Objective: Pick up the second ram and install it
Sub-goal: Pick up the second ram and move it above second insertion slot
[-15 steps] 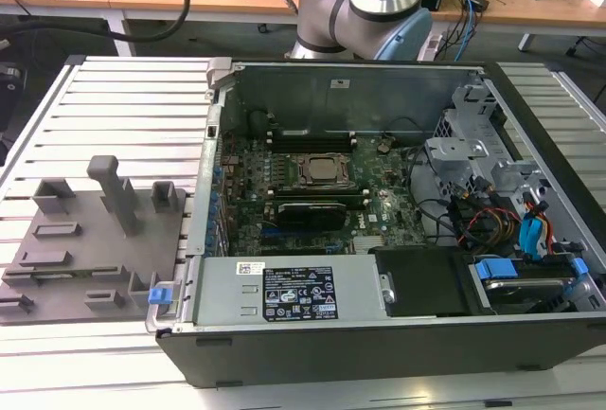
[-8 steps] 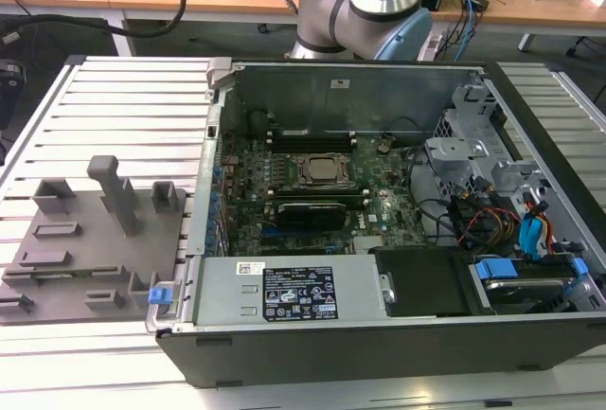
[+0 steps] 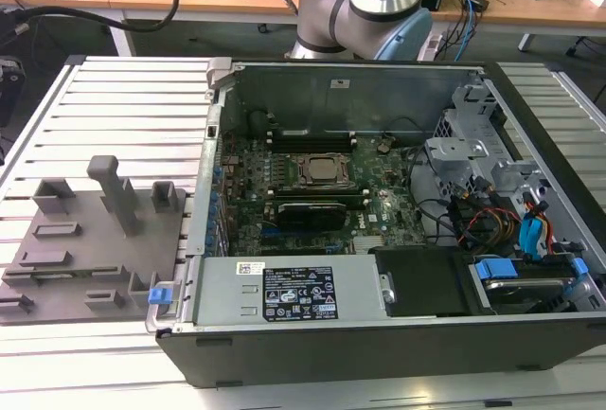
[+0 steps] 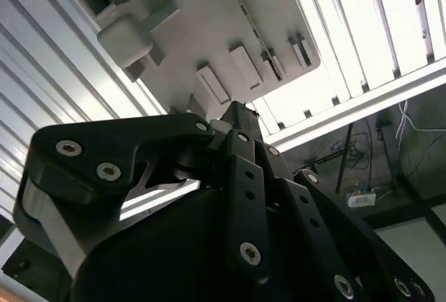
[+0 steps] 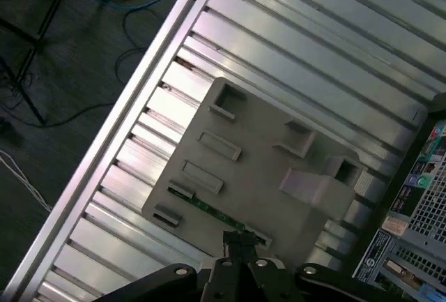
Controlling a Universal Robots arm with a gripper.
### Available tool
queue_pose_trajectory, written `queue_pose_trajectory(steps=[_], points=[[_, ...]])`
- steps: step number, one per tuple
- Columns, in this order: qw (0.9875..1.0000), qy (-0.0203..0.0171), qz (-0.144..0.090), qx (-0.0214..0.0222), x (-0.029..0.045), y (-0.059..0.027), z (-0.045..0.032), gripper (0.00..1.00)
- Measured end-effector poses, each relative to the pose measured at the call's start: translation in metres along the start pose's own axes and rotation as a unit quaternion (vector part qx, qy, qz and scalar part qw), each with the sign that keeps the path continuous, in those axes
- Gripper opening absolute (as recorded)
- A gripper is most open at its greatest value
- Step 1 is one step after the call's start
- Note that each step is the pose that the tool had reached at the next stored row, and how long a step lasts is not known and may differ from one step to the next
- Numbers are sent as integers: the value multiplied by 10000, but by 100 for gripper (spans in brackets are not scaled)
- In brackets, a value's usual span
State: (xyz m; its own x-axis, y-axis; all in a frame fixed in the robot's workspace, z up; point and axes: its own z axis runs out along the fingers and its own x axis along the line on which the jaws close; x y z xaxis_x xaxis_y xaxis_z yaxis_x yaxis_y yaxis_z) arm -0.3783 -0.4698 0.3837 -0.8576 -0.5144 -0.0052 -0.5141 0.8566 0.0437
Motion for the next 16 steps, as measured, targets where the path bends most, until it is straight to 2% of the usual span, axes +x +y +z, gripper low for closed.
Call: queue_pose_trajectory(steps=[3, 5, 9, 11, 12, 14, 16], points=[[9996, 13, -296, -1, 0, 0, 0, 11], [9992, 18, -401, -2, 0, 0, 0, 11], [9970, 34, -770, -4, 0, 0, 0, 11], [9963, 38, -862, -4, 0, 0, 0, 11], [9957, 41, -922, -4, 0, 0, 0, 11], [9935, 50, -1138, -6, 0, 0, 0, 11], [9920, 55, -1258, -7, 0, 0, 0, 11]])
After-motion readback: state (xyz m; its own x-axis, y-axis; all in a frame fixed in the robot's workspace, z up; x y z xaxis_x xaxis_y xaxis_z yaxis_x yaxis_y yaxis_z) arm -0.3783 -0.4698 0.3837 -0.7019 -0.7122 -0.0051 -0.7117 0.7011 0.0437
